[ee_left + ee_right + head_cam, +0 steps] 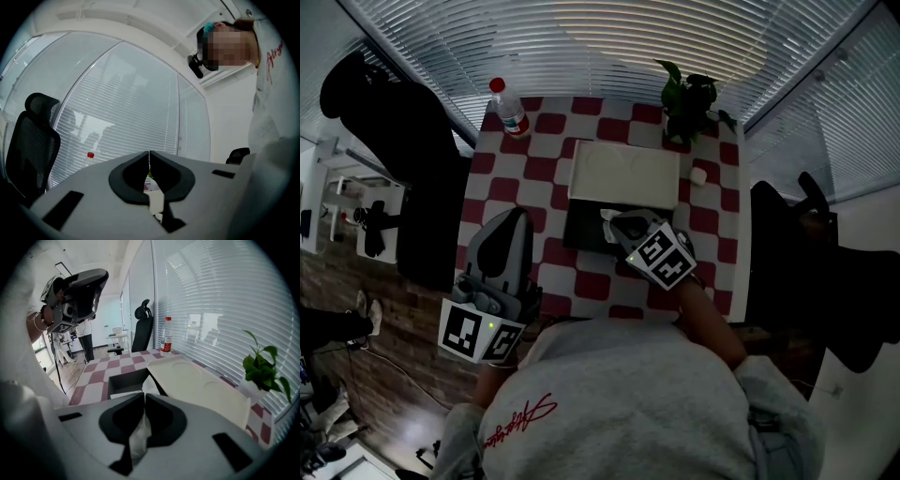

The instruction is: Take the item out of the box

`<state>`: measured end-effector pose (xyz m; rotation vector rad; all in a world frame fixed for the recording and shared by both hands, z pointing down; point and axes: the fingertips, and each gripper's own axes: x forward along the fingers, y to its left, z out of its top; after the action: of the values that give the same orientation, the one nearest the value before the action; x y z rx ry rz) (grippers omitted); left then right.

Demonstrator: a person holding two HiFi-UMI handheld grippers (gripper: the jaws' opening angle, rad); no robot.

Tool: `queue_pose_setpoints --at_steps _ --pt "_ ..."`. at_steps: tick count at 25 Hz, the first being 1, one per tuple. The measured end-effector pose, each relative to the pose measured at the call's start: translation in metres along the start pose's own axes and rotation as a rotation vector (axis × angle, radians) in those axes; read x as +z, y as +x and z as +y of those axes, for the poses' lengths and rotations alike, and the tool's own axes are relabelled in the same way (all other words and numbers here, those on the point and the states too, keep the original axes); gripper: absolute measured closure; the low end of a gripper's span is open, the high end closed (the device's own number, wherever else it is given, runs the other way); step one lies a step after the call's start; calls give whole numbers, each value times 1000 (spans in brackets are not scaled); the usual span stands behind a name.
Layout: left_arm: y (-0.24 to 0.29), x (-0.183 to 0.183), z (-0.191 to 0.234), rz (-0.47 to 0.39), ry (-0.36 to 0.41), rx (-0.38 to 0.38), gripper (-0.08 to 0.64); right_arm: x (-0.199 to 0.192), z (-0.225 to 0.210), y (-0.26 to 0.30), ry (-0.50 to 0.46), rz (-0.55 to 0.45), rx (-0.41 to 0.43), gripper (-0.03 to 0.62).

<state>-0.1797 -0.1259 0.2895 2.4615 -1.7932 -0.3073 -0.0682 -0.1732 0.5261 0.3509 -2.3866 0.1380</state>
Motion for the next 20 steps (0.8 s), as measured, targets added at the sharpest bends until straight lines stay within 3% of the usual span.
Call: queue_pose_setpoints --at_steps 20 --pt "8 -1 -2 8 4 -19 543 24 -5 -17 18 -81 -18 571"
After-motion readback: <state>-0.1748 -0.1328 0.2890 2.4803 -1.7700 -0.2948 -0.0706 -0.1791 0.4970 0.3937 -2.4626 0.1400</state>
